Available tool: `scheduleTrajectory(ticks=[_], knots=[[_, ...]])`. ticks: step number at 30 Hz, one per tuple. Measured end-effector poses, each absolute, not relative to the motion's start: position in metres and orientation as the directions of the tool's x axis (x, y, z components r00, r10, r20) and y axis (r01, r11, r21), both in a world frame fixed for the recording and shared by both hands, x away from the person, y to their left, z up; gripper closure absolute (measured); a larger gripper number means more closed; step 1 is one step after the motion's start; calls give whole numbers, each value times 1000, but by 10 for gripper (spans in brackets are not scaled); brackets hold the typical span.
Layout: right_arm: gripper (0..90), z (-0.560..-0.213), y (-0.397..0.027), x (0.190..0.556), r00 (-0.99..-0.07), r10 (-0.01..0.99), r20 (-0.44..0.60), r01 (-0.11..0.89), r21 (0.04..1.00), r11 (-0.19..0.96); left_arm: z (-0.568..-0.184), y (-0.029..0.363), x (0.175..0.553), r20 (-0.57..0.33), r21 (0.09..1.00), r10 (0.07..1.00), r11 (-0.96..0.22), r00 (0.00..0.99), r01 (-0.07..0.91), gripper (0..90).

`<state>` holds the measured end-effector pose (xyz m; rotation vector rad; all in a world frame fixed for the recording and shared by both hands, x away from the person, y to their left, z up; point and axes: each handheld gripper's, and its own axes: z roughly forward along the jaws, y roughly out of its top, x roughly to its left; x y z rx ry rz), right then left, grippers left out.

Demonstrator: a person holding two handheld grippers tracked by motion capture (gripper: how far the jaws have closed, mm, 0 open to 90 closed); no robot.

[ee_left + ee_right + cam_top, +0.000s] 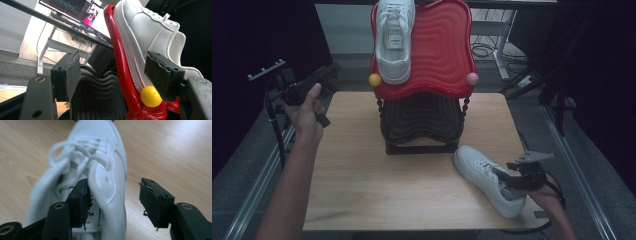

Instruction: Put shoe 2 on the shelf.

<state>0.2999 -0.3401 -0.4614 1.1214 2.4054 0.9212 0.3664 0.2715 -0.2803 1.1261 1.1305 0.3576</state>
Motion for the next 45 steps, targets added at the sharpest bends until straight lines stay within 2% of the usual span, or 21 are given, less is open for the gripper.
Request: scheduleTrajectory(ticks=[10,11,12,13,14,15,19,30,35,38,39,40,45], knots=[[590,-473,-338,314,-609,791,-56,604,615,508,-283,271,368,-534,845,724,445,436,296,291],[641,-474,-339,314,-610,791,-48,610,609,507,-282,271,368,-535,844,724,447,436,295,291],[641,-474,-339,314,-610,791,-48,610,609,507,-282,271,368,-535,844,724,447,436,295,291],[734,-474,-338,314,-623,782,-29,611,606,509,-282,271,368,-536,844,723,449,436,293,291],[734,-474,-338,314,-623,782,-29,611,606,509,-282,271,368,-536,844,723,449,436,293,291],[785,-474,-336,313,-627,778,-50,604,599,526,-282,271,368,-534,845,724,447,436,293,291],[821,-474,-337,315,-625,780,-35,614,595,518,-281,272,367,-536,844,723,451,435,292,292],[835,-470,-346,314,-621,782,54,616,650,444,-279,275,367,-536,844,727,455,429,284,295],[834,-464,-361,303,-596,784,172,608,735,301,-279,274,367,-535,845,728,452,430,287,295],[834,-464,-366,299,-585,784,208,606,754,253,-280,274,367,-534,845,728,451,429,288,295],[834,-464,-371,294,-572,781,250,602,775,193,-280,273,367,-537,844,727,453,429,288,296],[834,-464,-371,294,-572,781,250,602,775,193,-280,273,367,-537,844,727,453,429,288,296],[833,-468,-388,284,-541,758,364,584,812,26,-279,272,367,-538,843,726,455,429,287,296]])
